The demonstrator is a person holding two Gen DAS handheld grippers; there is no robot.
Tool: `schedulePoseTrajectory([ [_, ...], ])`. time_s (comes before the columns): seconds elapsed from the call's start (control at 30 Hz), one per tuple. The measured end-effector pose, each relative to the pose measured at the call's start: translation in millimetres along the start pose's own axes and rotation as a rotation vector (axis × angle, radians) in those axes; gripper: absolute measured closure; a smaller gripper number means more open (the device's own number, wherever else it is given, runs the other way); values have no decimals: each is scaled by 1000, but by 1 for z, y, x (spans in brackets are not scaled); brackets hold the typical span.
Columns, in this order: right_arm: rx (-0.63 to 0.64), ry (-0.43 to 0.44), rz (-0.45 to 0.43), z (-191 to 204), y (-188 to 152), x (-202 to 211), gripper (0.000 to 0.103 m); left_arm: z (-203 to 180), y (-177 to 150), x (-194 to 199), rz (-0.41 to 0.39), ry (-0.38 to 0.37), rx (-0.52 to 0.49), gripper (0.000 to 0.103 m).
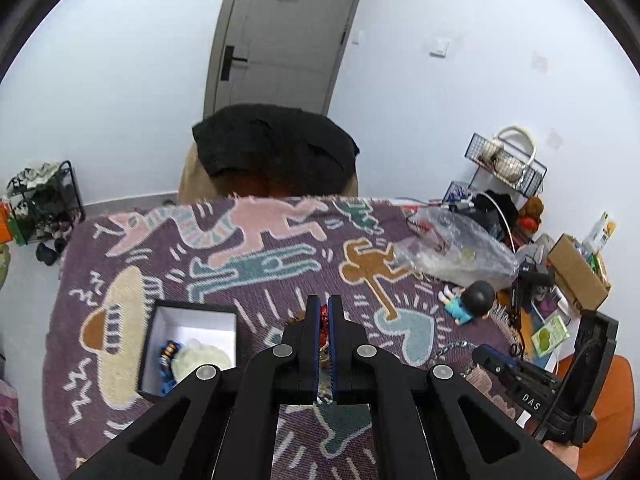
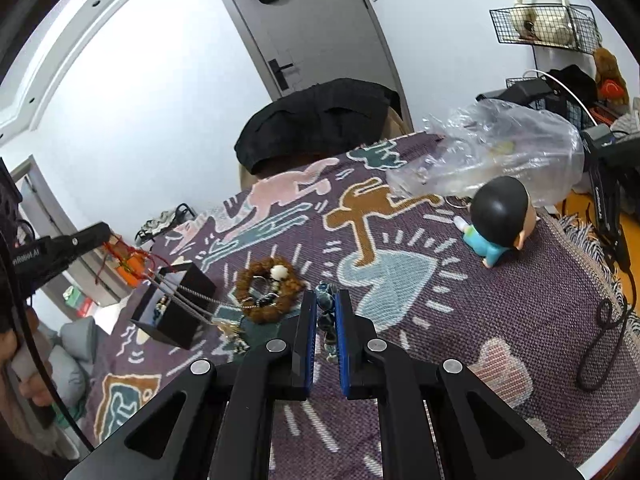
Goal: Organize jewelry
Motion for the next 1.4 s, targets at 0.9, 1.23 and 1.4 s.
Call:
schedulePoseTrajectory([
  [0.9,114,82,-50,74,31,15,93,12,41,64,-113,58,-35,100],
  [1.23,185,117,-20,119,31,-3,93,73,12,22,-25,119,79,100],
  [1.4,200,123,6,134,27,-20,93,93,-5,-2,15,112,120,100],
])
Point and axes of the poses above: each gripper's, at about its wrist camera, not at the fingertips, and x roughly against the way its jaws point, z to its left, y to its top, the point moved 2 cm from there along -x, roughly the way its jaws point
